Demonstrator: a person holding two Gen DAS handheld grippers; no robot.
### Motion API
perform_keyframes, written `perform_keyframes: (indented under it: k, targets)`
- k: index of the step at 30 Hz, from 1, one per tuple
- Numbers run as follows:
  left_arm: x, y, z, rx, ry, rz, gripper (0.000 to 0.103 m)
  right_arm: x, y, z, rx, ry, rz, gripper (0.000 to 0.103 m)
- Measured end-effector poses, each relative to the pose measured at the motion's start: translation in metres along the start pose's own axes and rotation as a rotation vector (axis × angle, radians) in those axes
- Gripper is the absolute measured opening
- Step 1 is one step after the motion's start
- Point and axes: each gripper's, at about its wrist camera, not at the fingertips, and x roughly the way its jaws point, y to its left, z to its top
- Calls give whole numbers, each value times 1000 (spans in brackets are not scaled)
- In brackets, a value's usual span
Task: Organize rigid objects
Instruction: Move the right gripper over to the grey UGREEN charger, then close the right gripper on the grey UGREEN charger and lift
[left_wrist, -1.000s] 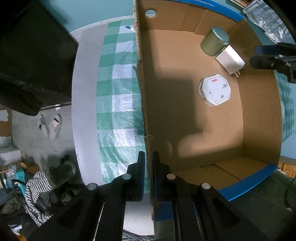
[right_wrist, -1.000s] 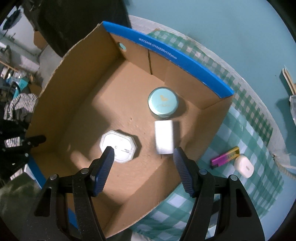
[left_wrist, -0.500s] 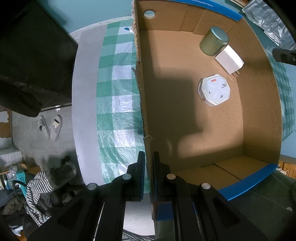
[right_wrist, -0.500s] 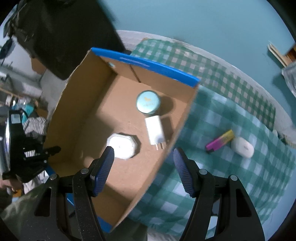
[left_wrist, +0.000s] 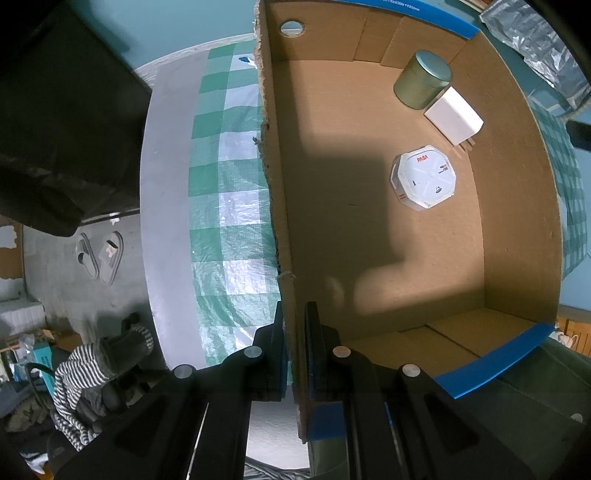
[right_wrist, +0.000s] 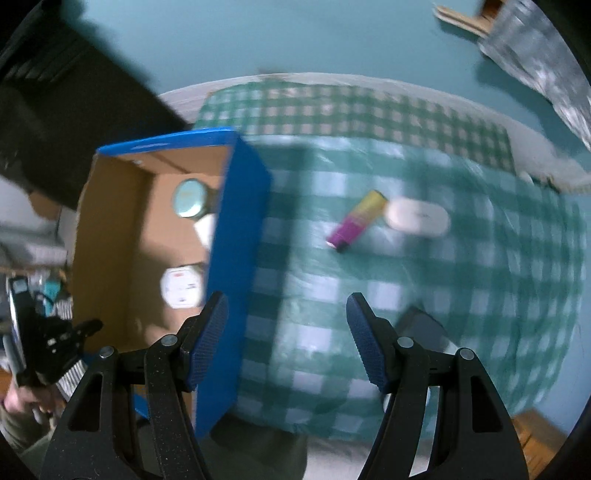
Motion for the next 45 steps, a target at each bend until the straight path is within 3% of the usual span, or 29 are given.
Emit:
perform_keyframes:
  k: [11,22,28,34,45]
  targets:
    - [0,0,-1,3,0,2,8,24,-89,-20,245,80,-59,68]
    - [3,3,-3,-5,9,4,8,61,-122,-35,325,132,-78,68]
    - [4,2,-3,-2,14,4,8,78,-124,-40,319,163,-92,67]
    - [4,2,-4,-6,12,4,8,86,-122,-39,307,160,-125,45]
    - [5,1,-4,-10,16,3,8,95,-87,-21,158,150,-94,45]
